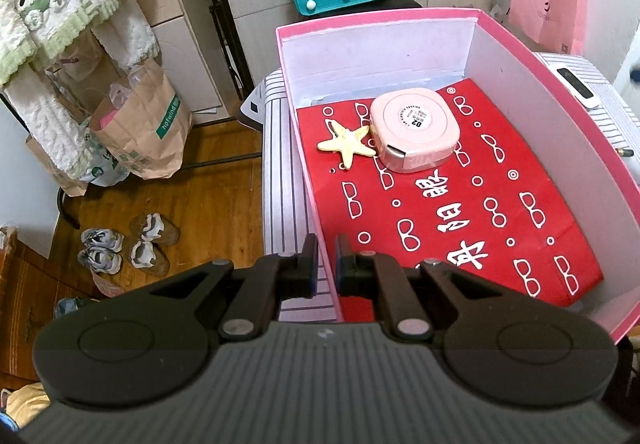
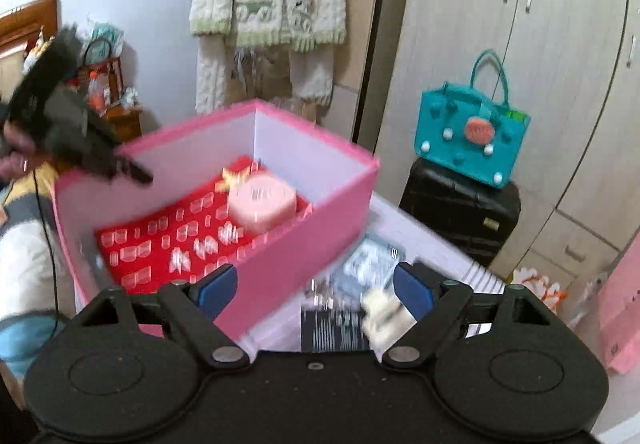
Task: Organize rigid objects
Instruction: 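Carry the pink tape measure into the box beside the starfish and release, then grasp the white charger cube with the right gripper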
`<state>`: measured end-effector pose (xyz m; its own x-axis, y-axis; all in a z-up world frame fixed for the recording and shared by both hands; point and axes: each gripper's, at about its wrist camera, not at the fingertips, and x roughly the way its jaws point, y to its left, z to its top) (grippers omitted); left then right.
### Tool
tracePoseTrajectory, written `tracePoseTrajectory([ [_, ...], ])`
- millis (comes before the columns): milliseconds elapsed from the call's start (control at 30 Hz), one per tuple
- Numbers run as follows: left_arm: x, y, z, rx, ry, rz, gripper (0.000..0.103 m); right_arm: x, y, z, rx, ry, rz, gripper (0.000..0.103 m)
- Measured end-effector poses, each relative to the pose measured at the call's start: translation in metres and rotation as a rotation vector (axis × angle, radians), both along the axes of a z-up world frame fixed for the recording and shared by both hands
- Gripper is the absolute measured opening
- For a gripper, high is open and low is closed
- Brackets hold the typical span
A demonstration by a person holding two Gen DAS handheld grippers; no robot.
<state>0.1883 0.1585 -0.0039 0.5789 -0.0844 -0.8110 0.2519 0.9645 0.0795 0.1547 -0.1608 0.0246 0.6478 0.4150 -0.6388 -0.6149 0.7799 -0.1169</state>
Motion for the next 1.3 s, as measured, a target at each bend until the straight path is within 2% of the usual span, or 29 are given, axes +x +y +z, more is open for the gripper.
tracePoseTrajectory([
  [367,-0.003,0.002,-0.001,-0.016,-0.015,0.031,0.006,-0.007,-0.031,-0.064,-0.036,0.128,-0.022,0.080],
  [467,-0.003,0.002,-0.001,-0.019,-0.010,0.041,0.006,-0.007,-0.036,-0.072,-0.042,0.135,-0.031,0.074],
  [633,-0.004,0.001,-0.002,-0.020,-0.007,0.056,0.006,0.007,-0.049,-0.079,0.004,0.181,-0.067,0.057],
  [867,-0.003,0.000,-0.002,-0.016,0.001,0.066,0.005,0.021,-0.056,-0.087,0.014,0.239,-0.050,0.058],
  [1033,-0.002,-0.001,-0.001,-0.010,0.016,0.064,0.005,0.029,-0.053,-0.094,-0.005,0.248,-0.049,0.058],
  [1100,-0.002,-0.001,-0.001,-0.012,0.020,0.062,0.006,0.028,-0.051,-0.096,-0.017,0.227,-0.050,0.053],
  [1300,-0.005,-0.001,0.001,-0.007,0.025,0.053,0.006,0.024,-0.050,-0.087,-0.018,0.206,-0.104,0.049],
])
